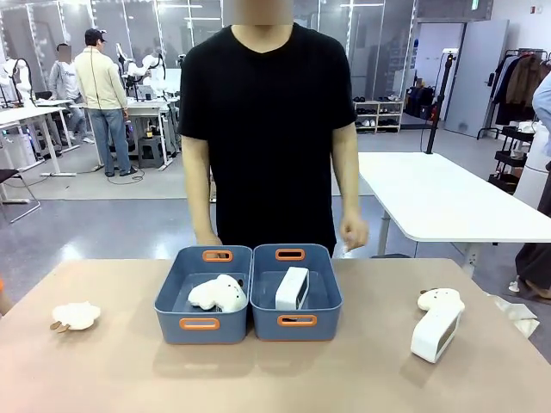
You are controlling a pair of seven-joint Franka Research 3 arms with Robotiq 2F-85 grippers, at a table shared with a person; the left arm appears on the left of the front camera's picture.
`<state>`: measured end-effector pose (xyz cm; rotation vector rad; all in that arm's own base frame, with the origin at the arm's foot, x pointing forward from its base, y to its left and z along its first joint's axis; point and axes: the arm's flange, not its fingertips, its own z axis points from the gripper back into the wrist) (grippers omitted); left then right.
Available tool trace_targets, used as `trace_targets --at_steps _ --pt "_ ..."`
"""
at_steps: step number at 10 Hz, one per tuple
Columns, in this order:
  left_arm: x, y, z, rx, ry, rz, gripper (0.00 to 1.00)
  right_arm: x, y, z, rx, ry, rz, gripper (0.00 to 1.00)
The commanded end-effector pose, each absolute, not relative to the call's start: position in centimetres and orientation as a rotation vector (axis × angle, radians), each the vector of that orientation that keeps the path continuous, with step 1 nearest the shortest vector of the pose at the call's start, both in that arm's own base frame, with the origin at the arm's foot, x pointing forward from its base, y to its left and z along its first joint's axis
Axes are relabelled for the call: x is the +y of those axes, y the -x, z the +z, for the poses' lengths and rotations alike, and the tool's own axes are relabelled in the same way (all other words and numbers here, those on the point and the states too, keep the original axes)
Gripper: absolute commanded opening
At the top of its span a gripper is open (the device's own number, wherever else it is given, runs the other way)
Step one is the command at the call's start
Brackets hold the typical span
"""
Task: Sort the digital clocks into the basket.
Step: Pick up the Digital clock from the table and place it into the empty Plastic storage basket.
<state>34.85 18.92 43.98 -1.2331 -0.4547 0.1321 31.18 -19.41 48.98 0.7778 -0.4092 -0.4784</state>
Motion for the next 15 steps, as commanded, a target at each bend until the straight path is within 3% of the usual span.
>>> trace_targets --at_steps 1,4,6,9,11,12,15 --pt "18.9 -34.4 44.2 -0.447 1.235 0.117 1.00 -12.6 -34.8 49.9 -0.096 -0.528 -0.546 1.00" --pt "18.9 -34.4 44.2 -0.447 1.235 0.117 1.00 -5.5 -38.2 46.5 -0.038 -0.317 -0.647 1.00" --pt "18.9 -34.4 44.2 -0.447 1.235 0.117 1.00 -3.9 -37.8 46.0 -0.029 -0.331 -0.617 1.00" --pt "18.9 -34.4 44.2 -0.447 1.235 0.117 1.00 -11.0 -31.7 50.3 -0.160 -0.507 -0.609 1.00" --pt "18.9 -34.4 44.2 -0.447 1.235 0.117 1.00 -22.9 -22.0 53.1 -0.385 -0.785 -0.820 1.00" --pt "18.9 -34.4 44.2 -0.447 1.235 0.117 1.00 -25.1 -18.6 52.7 -0.441 -0.805 -0.863 1.00" --pt "18.9 -34.4 44.2 -0.447 1.235 0.117 1.00 -25.5 -20.1 51.9 -0.364 -0.816 -0.837 1.00"
